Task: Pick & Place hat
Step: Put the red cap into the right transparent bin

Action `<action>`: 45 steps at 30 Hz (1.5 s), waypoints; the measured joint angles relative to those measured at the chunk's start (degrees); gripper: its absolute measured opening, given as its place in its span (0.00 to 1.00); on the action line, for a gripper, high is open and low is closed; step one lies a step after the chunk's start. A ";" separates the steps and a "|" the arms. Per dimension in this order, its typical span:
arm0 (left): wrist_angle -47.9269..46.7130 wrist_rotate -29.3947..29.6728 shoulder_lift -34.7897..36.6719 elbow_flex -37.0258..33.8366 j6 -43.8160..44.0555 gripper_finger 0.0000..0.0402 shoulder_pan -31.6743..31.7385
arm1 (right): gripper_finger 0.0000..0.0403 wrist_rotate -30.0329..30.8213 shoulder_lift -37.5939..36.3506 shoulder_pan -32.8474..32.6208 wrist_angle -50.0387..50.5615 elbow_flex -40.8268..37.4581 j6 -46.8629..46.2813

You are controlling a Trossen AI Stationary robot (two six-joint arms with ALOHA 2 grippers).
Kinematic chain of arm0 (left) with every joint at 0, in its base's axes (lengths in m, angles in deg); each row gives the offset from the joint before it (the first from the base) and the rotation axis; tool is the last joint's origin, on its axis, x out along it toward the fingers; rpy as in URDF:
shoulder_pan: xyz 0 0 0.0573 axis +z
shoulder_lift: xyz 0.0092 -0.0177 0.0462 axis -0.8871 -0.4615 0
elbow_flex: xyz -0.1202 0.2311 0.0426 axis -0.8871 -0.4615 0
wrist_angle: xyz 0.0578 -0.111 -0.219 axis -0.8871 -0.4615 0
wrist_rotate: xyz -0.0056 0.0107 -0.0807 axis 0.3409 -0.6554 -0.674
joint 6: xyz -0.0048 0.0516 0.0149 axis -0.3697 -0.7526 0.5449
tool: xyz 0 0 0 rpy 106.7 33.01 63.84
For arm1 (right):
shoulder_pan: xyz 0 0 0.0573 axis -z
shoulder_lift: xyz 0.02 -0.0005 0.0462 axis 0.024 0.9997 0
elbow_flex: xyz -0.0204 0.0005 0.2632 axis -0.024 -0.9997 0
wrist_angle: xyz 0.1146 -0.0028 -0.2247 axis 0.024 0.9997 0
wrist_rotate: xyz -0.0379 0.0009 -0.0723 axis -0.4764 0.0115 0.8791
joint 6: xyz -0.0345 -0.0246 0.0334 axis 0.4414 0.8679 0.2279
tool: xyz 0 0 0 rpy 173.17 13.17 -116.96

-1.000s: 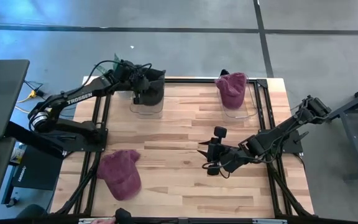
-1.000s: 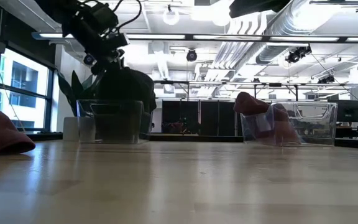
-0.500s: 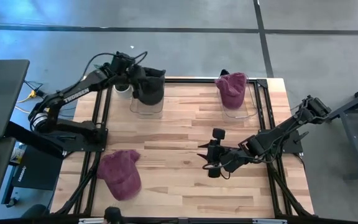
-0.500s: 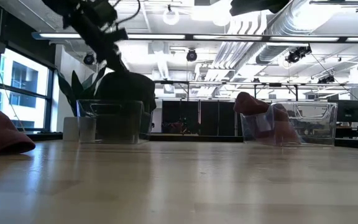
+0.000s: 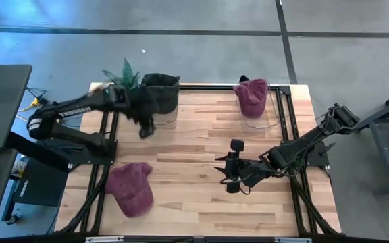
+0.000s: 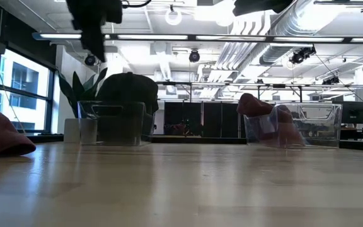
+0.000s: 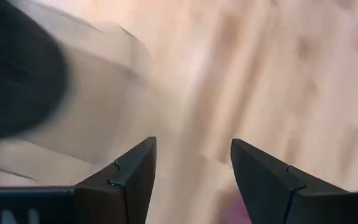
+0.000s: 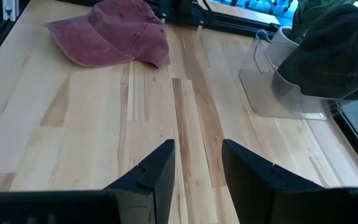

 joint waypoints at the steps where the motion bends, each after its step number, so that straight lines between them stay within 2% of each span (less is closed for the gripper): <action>1: -0.60 0.29 0.00 -0.99 3.00 0.50 -3.46 | 0.32 -0.06 0.00 -0.02 -0.01 0.00 0.01; 5: -1.40 1.74 0.00 -5.62 17.65 0.50 -17.97 | 0.32 -0.81 0.00 -0.02 0.01 0.00 0.52; 11: -3.65 2.35 0.02 -13.95 44.32 0.50 -38.61 | 0.32 -3.80 0.01 -0.02 -0.01 0.00 3.00; 15: -2.51 2.08 0.04 -21.51 62.65 0.50 -46.73 | 0.32 -4.11 0.01 -0.02 -0.70 0.00 3.43; 18: 5.17 4.79 0.04 -27.58 69.65 0.50 -49.60 | 0.32 -4.11 0.01 -0.02 -1.87 0.00 3.52; 20: 15.95 8.43 0.04 -31.49 69.88 0.50 -49.72 | 0.32 -4.18 0.01 -0.02 -3.02 0.00 4.22; 23: 38.21 17.97 -0.73 -37.13 65.28 0.50 -47.49 | 0.32 -5.98 0.01 -0.02 -5.29 0.00 5.18; 26: 59.71 25.32 -2.79 -39.39 53.74 0.50 -43.91 | 0.32 -8.17 0.01 -0.02 -7.31 0.00 6.21; 29: 71.48 25.49 -3.11 -37.95 39.83 0.50 -41.40 | 0.32 -9.06 0.01 0.06 -8.11 0.00 5.56; 33: 70.83 24.27 -3.10 -33.42 27.61 0.50 -40.13 | 0.32 -7.82 0.66 2.39 -8.21 0.00 -2.16; 36: 65.65 24.83 -3.06 -30.73 24.21 0.50 -40.16 | 0.33 -12.27 2.67 7.16 -7.15 0.00 -7.93; 41: 58.47 24.79 -4.52 -30.37 27.96 0.50 -40.29 | 0.45 -23.53 10.39 15.84 -8.50 -0.02 -13.83; 45: 51.60 25.25 -7.01 -30.47 34.88 0.50 -41.41 | 0.54 -26.69 17.27 20.63 -10.42 -0.02 -18.71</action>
